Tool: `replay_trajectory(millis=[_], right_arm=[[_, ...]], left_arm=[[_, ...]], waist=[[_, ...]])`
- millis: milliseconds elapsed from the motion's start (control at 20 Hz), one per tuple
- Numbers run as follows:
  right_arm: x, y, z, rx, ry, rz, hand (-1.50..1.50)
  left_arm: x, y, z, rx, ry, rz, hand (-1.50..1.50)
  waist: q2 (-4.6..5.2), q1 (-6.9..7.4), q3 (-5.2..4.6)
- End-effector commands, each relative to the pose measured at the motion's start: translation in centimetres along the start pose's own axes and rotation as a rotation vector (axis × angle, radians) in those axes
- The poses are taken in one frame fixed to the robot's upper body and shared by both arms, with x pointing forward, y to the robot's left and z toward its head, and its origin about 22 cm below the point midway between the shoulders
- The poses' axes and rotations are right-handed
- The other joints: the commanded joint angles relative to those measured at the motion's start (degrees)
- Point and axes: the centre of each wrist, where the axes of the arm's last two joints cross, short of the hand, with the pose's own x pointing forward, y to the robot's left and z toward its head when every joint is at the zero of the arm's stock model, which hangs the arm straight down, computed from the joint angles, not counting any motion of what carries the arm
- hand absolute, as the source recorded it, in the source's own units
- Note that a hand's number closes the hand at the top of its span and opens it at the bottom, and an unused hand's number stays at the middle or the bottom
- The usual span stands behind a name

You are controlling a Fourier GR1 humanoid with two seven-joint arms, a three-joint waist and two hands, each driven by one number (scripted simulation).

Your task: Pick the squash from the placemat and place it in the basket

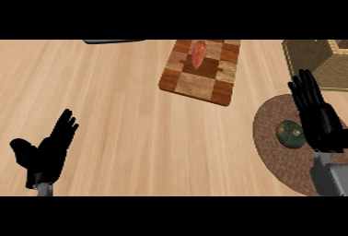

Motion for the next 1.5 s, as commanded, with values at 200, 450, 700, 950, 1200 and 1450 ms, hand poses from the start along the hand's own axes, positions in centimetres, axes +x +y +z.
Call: replay_trajectory(millis=[200,450,700,950,1200,1450], right_arm=[[2.7,-6.6,-1.9,0.290,-0.043,0.051,1.50],[-0.9,-0.7,1.6,0.687,-0.289,-0.052,-1.50],[-1.6,0.6,4.2,0.487,-0.321,0.312,-1.50],[2.5,-1.9,2.9,0.280,-0.325,0.659,-1.50],[10.6,-5.0,0.9,0.217,-0.273,0.995,-1.50],[14.3,-7.7,1.0,0.478,0.016,1.218,-1.50]], left_arm=[[8.0,-1.6,-2.2,-0.211,-0.354,-0.208,0.00],[8.2,-3.0,-2.3,-0.322,-0.389,-0.211,0.00],[7.5,-3.6,-3.1,-0.320,-0.369,-0.208,0.00],[7.5,-2.9,-2.5,-0.315,-0.386,-0.208,0.00],[8.6,-2.1,-2.8,-0.300,-0.379,-0.221,0.00],[9.2,-2.6,-3.1,-0.311,-0.390,-0.207,0.00]], waist=[[-1.52,0.68,-4.00],[-1.74,0.49,-4.05],[-2.11,-0.21,-4.36],[-2.47,-0.76,-4.52],[-2.55,-0.77,-4.64],[-2.25,-0.48,-4.54]])
